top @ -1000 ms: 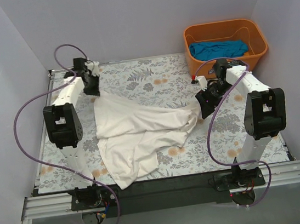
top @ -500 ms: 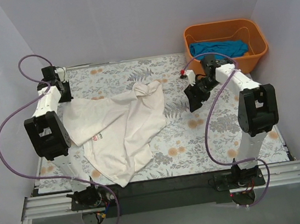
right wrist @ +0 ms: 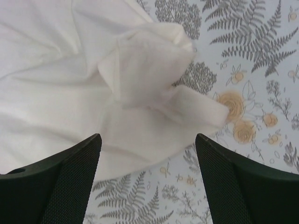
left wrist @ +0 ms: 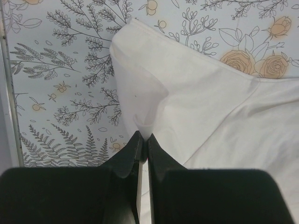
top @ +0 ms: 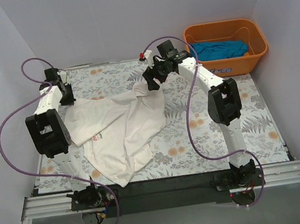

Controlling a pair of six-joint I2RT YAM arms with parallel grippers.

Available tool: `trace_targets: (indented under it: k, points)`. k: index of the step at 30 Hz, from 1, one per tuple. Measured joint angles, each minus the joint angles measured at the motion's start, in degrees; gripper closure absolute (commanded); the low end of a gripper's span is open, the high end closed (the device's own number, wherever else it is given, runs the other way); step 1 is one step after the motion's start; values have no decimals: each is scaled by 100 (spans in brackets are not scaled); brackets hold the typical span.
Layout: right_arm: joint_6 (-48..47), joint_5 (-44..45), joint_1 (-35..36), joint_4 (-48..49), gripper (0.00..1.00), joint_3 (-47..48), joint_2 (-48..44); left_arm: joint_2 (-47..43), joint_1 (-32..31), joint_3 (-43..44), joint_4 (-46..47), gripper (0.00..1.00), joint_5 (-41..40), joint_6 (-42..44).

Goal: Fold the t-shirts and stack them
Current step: Flatten the tshirt out

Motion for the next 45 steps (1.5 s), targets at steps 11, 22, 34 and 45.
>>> trace_targets:
  k: [11,22,34,45]
  points:
    - [431,-96,564,494,8,603,730,0,0,-4,-63,100,125,-160]
    - [765,831,817,1292,23,675,1080,0,0,-15,-63,100,160,-199]
    - [846,1543,761,1563,86,623,1161,0,0,-13,-63,100,160,-192]
    - [898,1611,323,1563,99,278,820,197,39,428,-105,100,306,-136]
